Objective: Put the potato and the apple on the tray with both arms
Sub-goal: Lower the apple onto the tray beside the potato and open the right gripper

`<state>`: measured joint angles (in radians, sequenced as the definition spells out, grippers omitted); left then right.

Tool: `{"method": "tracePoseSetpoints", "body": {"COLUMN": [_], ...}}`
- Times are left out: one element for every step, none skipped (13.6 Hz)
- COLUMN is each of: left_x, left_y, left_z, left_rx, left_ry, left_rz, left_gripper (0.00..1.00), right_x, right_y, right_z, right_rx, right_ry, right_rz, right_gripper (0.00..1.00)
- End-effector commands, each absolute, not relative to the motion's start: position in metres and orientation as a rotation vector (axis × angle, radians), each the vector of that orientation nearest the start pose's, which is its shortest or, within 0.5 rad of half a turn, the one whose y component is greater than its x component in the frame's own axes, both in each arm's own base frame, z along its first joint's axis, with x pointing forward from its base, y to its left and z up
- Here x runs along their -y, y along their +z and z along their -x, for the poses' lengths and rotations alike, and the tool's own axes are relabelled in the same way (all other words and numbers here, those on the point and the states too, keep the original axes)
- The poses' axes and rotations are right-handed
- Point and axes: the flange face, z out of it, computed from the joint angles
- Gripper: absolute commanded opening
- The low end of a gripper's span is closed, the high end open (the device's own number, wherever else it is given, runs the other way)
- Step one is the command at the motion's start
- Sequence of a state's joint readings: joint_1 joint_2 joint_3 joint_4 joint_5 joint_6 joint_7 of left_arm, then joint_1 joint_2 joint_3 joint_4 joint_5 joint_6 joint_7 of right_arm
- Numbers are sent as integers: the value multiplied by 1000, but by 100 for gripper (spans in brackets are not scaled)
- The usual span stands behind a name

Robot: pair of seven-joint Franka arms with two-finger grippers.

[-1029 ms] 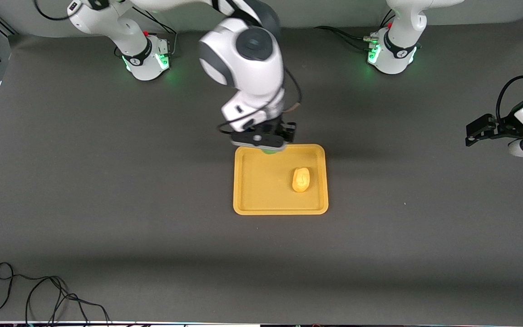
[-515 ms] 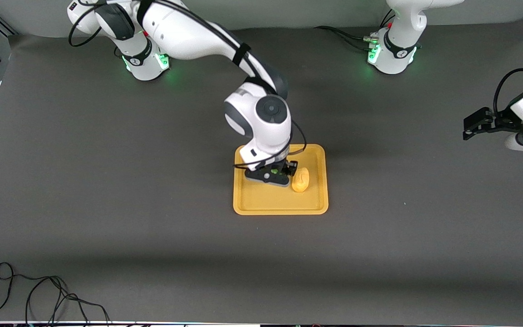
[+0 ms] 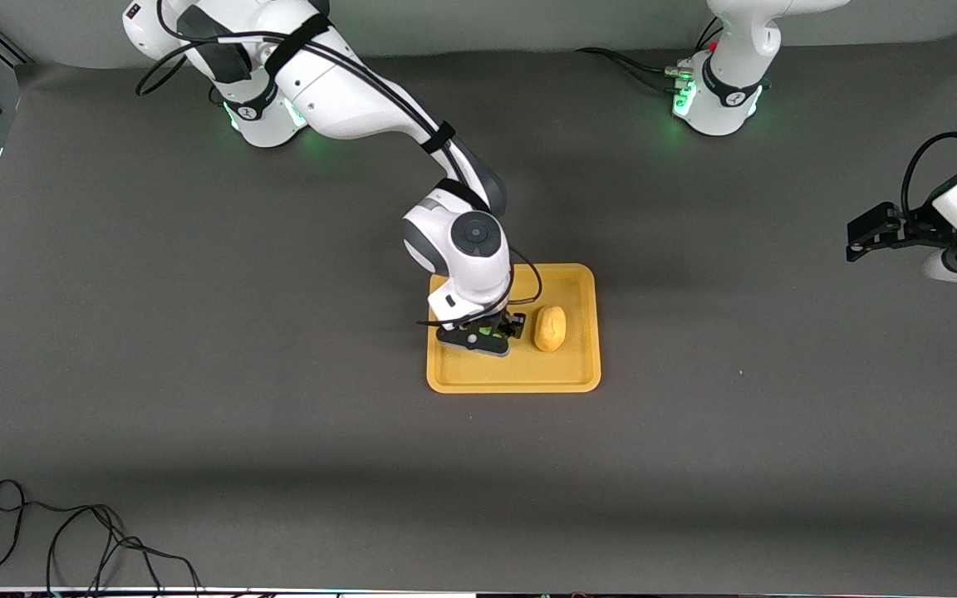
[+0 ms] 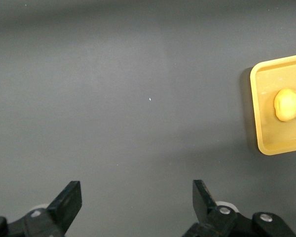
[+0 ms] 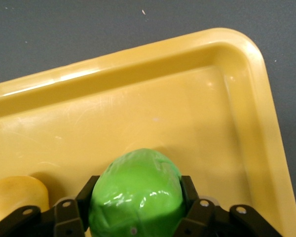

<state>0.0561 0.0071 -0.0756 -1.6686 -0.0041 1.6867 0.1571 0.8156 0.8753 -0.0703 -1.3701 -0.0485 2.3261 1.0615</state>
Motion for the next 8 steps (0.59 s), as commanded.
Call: {"method": "tracePoseSetpoints", "body": {"left_x": [9, 10, 8, 6, 7, 7, 6, 6], "left_y": [583, 581, 584, 586, 586, 585, 587, 587], "left_z": [-565, -567, -569, -573, -573, -572, -572, -572], "left_rx": [-208, -172, -169, -162, -160, -160, -172, -177], "left_ry": [-24, -24, -33, -36, -26, -17, -21, -24], "left_rz": [3127, 3131, 3133, 3134, 3133, 3132, 3131, 3130], "left_gripper": [100, 100, 100, 100, 100, 100, 100, 100], "right_x": [-508, -504, -505, -506, -504, -503, -500, -497], "right_y": [199, 200, 209, 227, 249, 279, 317, 352], "right_z": [-544, -547, -548, -549, -551, -552, -554, -553], "right_rx": [-411, -425, -429, -440, -454, -463, -479, -489], "right_ry": [-219, -217, -223, -227, -218, -210, -203, -191], "right_rz": [3098, 3097, 3088, 3080, 3080, 3085, 3086, 3096], "right_gripper": [100, 100, 100, 100, 100, 100, 100, 100]}}
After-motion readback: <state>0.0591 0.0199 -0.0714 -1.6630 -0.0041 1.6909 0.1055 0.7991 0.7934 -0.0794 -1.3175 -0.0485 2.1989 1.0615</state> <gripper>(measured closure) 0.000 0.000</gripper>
